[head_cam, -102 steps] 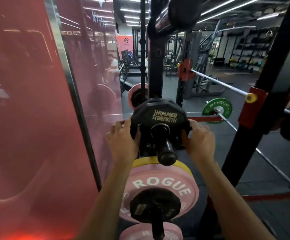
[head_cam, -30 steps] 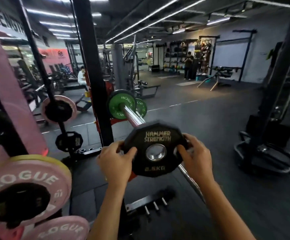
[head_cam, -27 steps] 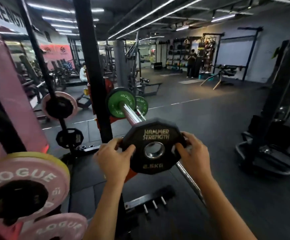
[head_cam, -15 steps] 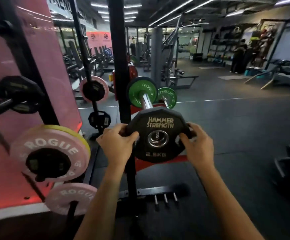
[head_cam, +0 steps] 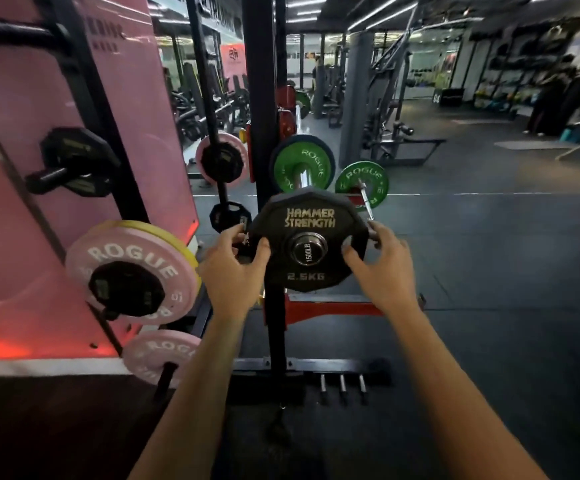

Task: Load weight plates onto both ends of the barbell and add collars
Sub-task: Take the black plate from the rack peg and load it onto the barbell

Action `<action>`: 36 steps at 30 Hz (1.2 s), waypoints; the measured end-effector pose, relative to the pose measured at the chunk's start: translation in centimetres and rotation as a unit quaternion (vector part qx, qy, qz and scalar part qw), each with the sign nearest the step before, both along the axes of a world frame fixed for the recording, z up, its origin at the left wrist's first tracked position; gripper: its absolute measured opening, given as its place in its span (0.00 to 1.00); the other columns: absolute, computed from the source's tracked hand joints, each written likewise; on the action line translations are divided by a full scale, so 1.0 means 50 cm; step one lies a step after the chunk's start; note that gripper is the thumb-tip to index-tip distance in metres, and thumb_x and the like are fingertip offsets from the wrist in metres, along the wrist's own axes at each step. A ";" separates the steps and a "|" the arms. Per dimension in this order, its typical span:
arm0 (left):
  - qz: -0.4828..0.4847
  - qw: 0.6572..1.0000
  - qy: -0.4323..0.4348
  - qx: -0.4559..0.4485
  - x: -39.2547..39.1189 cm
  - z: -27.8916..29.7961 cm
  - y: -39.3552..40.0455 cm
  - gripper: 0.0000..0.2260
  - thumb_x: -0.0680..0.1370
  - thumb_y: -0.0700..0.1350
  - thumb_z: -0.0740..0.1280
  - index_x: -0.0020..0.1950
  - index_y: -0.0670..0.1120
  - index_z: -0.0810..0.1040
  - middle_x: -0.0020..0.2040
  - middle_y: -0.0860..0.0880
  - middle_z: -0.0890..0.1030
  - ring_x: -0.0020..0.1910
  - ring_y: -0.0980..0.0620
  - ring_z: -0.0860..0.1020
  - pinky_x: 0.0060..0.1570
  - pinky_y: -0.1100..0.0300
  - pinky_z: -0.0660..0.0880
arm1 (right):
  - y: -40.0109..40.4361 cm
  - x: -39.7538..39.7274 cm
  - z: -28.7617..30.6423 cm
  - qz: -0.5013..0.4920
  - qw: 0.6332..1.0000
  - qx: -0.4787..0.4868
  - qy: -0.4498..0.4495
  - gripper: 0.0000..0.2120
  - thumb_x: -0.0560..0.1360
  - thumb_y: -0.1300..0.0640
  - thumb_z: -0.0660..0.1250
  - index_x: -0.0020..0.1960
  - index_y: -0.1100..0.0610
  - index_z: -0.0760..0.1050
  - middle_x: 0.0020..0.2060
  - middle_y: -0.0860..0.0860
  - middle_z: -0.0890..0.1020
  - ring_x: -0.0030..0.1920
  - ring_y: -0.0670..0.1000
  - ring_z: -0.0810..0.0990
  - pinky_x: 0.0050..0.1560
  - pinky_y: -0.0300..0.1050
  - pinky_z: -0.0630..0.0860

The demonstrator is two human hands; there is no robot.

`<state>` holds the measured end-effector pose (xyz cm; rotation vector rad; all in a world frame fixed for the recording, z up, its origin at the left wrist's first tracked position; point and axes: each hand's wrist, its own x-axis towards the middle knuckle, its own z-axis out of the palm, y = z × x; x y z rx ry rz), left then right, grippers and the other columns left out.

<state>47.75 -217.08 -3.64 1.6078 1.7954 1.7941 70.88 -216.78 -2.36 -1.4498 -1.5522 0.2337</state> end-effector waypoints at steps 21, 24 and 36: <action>0.038 0.997 0.059 0.038 -0.004 -0.007 0.223 0.38 0.66 0.74 0.69 0.67 0.50 0.76 0.60 0.52 0.79 0.59 0.56 0.75 0.59 0.57 0.73 | 0.224 -0.015 -0.009 -0.047 0.999 -0.022 0.011 0.46 0.67 0.26 0.63 0.73 0.56 0.65 0.69 0.52 0.71 0.71 0.54 0.63 0.68 0.53 0.67; 0.030 0.998 0.048 0.025 -0.004 -0.011 0.317 0.37 0.66 0.75 0.68 0.67 0.52 0.76 0.60 0.53 0.79 0.60 0.53 0.76 0.60 0.47 0.74 | 0.311 -0.018 -0.006 -0.057 0.998 -0.023 -0.003 0.44 0.68 0.27 0.64 0.72 0.56 0.66 0.69 0.53 0.72 0.71 0.55 0.65 0.69 0.55 0.67; 0.003 0.994 0.111 -0.005 -0.033 0.024 0.657 0.38 0.68 0.71 0.69 0.71 0.49 0.72 0.64 0.48 0.77 0.65 0.46 0.72 0.62 0.40 0.70 | 0.642 -0.055 0.019 -0.103 0.993 0.000 -0.051 0.36 0.71 0.30 0.64 0.65 0.57 0.73 0.61 0.55 0.78 0.61 0.58 0.71 0.59 0.52 0.70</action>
